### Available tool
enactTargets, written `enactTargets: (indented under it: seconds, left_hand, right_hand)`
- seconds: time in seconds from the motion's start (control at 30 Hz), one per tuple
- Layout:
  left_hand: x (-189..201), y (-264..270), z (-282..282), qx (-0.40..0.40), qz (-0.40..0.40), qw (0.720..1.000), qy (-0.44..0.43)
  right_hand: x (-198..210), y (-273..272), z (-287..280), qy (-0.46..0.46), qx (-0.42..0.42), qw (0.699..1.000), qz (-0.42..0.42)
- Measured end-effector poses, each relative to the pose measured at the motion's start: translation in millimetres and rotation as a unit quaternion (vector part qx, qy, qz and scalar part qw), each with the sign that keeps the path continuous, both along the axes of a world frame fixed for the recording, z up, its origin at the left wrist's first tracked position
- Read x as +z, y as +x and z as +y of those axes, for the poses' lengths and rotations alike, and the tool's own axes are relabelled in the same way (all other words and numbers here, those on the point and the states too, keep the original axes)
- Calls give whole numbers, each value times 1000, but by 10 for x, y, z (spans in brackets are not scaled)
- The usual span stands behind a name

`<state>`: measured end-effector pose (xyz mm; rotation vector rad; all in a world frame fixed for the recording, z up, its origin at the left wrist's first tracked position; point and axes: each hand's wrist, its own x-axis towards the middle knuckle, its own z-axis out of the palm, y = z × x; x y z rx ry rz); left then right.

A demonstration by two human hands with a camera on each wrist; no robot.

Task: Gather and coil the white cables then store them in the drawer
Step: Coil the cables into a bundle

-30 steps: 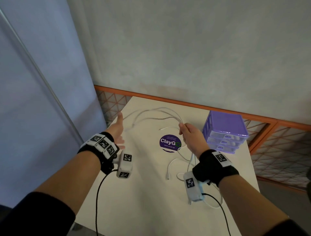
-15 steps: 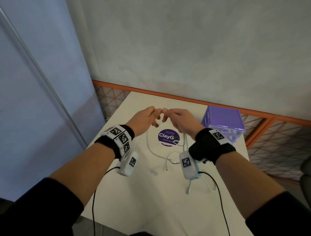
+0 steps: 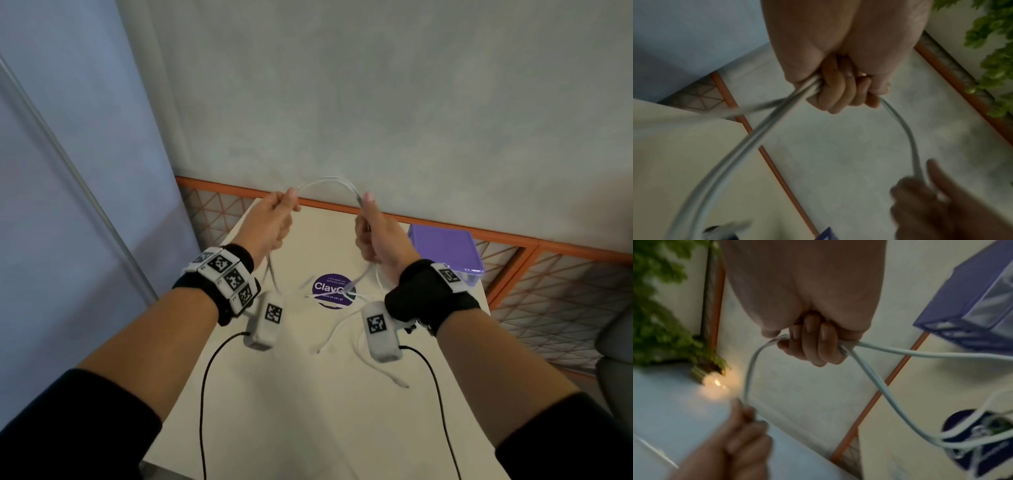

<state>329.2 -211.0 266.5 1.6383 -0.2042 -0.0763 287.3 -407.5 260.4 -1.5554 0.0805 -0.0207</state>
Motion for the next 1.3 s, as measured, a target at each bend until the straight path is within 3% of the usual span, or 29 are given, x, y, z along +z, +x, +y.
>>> enactTargets:
  seconds: [0.07,0.13,0.2,0.3,0.37,0.47,0.53,0.63,0.77,0.83,0.87,0.97,1.03,1.07,1.13,1.2,1.3]
  left_hand:
    - [-70,-77,-65,-58,29,996,55]
    - [-139,-158,-153,-116,37,987,104]
    - [-186,-225,-264,-156,28,979,131]
    - [-163,-248,-403,-150,34,974,166]
    - [-142,-211,-406,-127,33,970,203]
    - [-141,-167,-276,-152,0,940,305]
    - [-183,-165,-177,-158,-14,923,352]
    - [-252,-156,-99,-152,-23,917,369]
    - [-310,-131,-53,-157,-25,901,404]
    - [-332,-120,-45,-129,-17,909,397]
    - [-340,-119,-45,-117,-14,918,378]
    - [-370,-116,-32,-122,11,951,283]
    - [-377,-126,-18,-138,20,952,272]
    - [-380,-137,-15,-148,12,945,290]
    - [-387,-154,-7,-166,-9,922,349]
    - [-434,-143,23,-181,-13,899,399]
    - [-504,-124,78,-171,0,900,402]
  right_hand:
    - [190,69,-3,155,6,988,-4]
    - [367,142,18,254,27,967,-10]
    - [480,191,80,297,51,953,-16]
    - [547,217,157,276,66,958,-43]
    - [597,202,140,200,65,976,-55]
    - [768,157,33,-25,50,995,-84]
    - [912,125,-35,-192,39,974,-113]
    - [1019,141,-122,-381,30,910,-162]
    - [942,223,-156,-464,-7,864,-194]
    - [869,245,-153,-438,-35,876,-201]
    - [824,250,-156,-392,-52,897,-198]
    - [732,226,-183,-117,-108,981,-111]
    - [707,197,-183,66,-93,993,-21]
    - [719,189,-175,106,-87,991,3]
    - [770,213,-165,81,-88,993,3]
    - [861,235,-163,-16,-91,994,-57]
    - [992,207,-118,-106,-41,988,-104]
